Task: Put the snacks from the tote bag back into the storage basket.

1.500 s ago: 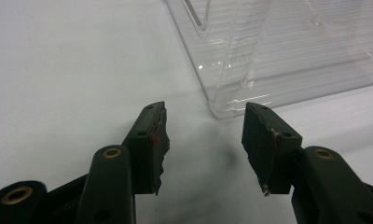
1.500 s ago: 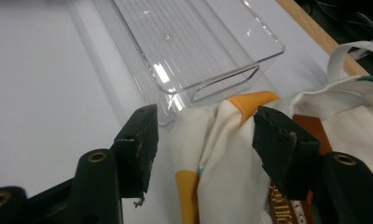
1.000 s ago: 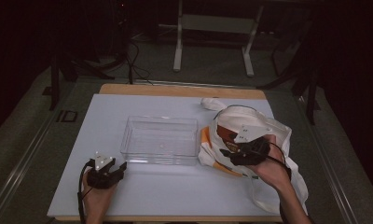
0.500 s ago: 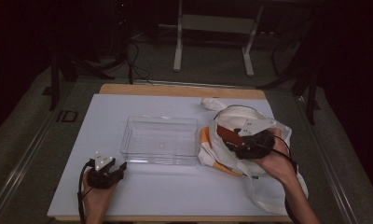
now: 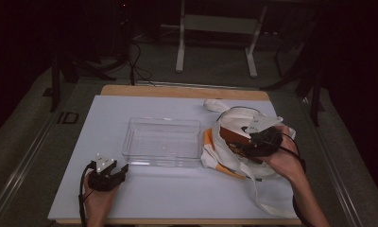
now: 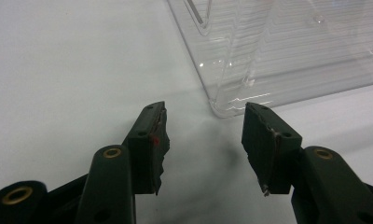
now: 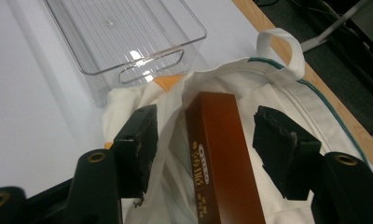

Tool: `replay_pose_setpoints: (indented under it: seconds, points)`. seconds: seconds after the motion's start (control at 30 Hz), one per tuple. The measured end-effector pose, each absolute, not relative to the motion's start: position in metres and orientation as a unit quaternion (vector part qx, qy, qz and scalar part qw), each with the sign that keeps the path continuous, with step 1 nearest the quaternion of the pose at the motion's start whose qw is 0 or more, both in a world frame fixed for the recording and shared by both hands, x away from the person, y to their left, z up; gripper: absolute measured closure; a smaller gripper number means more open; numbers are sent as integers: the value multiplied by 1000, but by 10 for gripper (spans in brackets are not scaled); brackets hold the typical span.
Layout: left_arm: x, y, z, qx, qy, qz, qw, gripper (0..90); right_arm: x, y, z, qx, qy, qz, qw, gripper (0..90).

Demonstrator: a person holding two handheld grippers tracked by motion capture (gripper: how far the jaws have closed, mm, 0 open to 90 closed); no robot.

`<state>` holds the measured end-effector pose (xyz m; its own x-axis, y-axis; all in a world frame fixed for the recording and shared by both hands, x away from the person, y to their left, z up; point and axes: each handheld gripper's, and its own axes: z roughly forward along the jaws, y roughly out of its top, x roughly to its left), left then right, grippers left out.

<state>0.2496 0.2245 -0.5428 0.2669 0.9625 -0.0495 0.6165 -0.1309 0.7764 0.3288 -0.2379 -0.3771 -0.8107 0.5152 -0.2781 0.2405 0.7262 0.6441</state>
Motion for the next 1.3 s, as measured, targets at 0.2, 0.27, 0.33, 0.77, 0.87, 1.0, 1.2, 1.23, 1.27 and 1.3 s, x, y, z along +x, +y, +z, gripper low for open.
replay_pose_setpoints:
  seconds: [0.2,0.27,0.33,0.77,0.87,1.0,1.2,1.23,1.27,1.3]
  points:
    - [250,224,-543,713,555,242,355,502,330,-238,-375,206,904,298,228,398]
    - [250,224,-543,713,555,242,355,502,331,-238,-374,207,905,294,228,398]
    - [250,224,-543,712,555,242,356,502,333,-239,-373,206,906,292,229,398]
    - [249,225,-543,710,557,241,358,500,338,-245,-371,208,910,277,228,396]
    - [249,225,-543,709,557,241,359,501,339,-246,-370,210,911,272,228,396]
    - [249,225,-543,708,558,241,360,500,341,-247,-369,211,913,265,227,393]
    - [249,225,-543,708,557,241,361,499,345,-250,-368,214,916,256,224,384]
    - [249,225,-543,708,557,241,361,500,345,-251,-368,216,916,256,223,383]
    - [249,225,-543,708,557,241,361,499,346,-252,-368,216,916,254,222,381]
    - [249,225,-543,708,557,241,361,499,346,-253,-369,218,916,253,221,380]
